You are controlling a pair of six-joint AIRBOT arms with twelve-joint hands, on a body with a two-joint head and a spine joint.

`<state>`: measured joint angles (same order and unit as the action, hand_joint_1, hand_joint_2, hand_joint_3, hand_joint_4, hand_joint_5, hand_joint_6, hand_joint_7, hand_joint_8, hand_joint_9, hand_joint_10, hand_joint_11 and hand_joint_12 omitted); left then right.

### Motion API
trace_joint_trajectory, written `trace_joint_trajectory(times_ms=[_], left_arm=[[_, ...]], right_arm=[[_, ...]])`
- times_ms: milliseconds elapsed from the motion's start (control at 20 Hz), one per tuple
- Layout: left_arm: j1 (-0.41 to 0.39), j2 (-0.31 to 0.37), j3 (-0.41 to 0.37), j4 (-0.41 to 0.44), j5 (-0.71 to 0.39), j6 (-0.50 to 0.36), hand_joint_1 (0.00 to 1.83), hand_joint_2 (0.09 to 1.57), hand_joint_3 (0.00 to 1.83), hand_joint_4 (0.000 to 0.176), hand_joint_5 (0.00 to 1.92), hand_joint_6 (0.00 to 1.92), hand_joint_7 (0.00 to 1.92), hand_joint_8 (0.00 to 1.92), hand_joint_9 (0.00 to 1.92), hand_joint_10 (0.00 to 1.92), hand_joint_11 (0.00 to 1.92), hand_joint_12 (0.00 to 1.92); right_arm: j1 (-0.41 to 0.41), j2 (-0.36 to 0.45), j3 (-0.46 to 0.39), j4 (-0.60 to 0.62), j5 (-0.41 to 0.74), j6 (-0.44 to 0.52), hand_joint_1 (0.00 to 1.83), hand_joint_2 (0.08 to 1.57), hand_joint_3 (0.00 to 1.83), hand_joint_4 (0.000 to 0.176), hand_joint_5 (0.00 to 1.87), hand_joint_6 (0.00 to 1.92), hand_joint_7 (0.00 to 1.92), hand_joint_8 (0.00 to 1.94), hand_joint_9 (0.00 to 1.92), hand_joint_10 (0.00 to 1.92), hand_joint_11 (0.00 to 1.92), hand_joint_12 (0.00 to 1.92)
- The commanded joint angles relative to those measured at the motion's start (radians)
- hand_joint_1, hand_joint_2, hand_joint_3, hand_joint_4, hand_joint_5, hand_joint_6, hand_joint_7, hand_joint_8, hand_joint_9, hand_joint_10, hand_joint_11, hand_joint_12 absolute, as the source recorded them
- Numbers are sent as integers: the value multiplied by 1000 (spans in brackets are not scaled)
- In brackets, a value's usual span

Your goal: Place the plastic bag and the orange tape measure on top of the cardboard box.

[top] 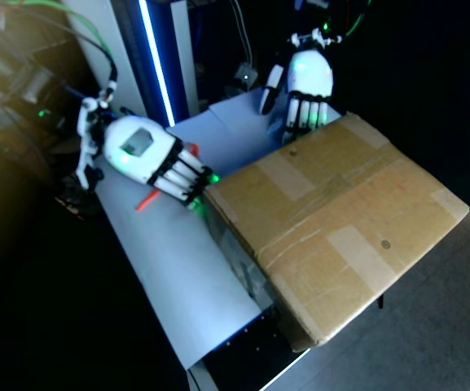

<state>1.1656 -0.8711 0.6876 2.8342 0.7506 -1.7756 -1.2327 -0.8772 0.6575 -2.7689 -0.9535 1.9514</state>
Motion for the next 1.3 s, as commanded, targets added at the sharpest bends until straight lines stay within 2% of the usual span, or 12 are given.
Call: trace_joint_trajectory(times_ms=[0,200,300,350,400,500,600,650,1000,1100,1150,1250], left_arm=[[10,-20,5,-17,-30,-11,642,1150,3,0,327,13,237,21,225,71,0,1293],[21,-39,16,-34,-31,-11,761,1281,6,0,502,26,427,224,118,1034,0,1575],[23,-48,24,-45,-29,-11,801,1358,3,0,563,77,304,830,176,1386,64,1829],[24,-55,29,-50,-27,-11,869,1378,39,0,511,1370,267,1182,212,1611,195,1917],[26,-63,34,-57,-24,-11,1016,1423,15,0,378,1595,493,1759,259,1741,296,1920],[29,-82,50,-75,-18,-11,1082,1430,1,0,359,1565,553,1917,358,1920,439,1921],[29,-98,66,-90,-10,-11,1085,1431,3,0,357,1597,557,1921,390,1909,437,1921],[29,-105,75,-96,-3,-11,1049,1450,2,0,350,1675,536,1921,502,1794,513,1921],[26,-92,70,-96,56,-12,1263,1401,0,0,385,1685,387,1756,591,1870,466,1875],[17,-62,54,-83,95,-12,1421,1314,0,0,470,1489,489,1571,639,1644,605,1904],[6,-45,46,-71,107,-12,1458,1293,0,0,504,1401,531,1522,637,1626,615,1920],[-17,-5,26,-32,131,-13,1279,1372,0,0,402,1673,477,1653,600,1805,407,1797]], right_arm=[[5,-13,3,-12,-22,3,884,887,2,0,425,500,476,317,297,860,64,1517],[5,-15,3,-12,-22,3,1184,1163,7,0,844,1147,829,1183,729,1264,703,1539],[6,-15,3,-12,-22,3,1365,1167,3,0,882,1027,798,1325,827,1415,865,1587],[6,-15,3,-12,-23,3,1468,1157,0,0,885,999,788,1304,822,1349,768,1619],[6,-15,3,-12,-23,3,1490,1151,0,0,881,1001,797,1284,837,1315,755,1612],[7,-15,3,-12,-23,3,1496,1148,0,0,905,912,798,1290,867,1316,714,1637],[10,-14,3,-12,-26,3,1484,1223,1,0,721,1139,641,1475,735,1481,574,1736],[12,-14,3,-12,-28,3,1361,1213,0,0,836,929,684,1510,779,1570,854,1669],[36,-7,-2,-43,-47,21,1359,1206,0,0,849,866,696,1515,786,1547,855,1634],[40,8,-8,-71,-81,67,1481,1233,1,0,718,1041,612,1544,708,1502,570,1763],[41,21,-15,-80,-99,75,1368,1196,0,0,851,870,724,1482,804,1503,849,1608],[45,54,-39,-96,-137,76,1362,1198,0,0,860,871,718,1504,791,1513,853,1610]])
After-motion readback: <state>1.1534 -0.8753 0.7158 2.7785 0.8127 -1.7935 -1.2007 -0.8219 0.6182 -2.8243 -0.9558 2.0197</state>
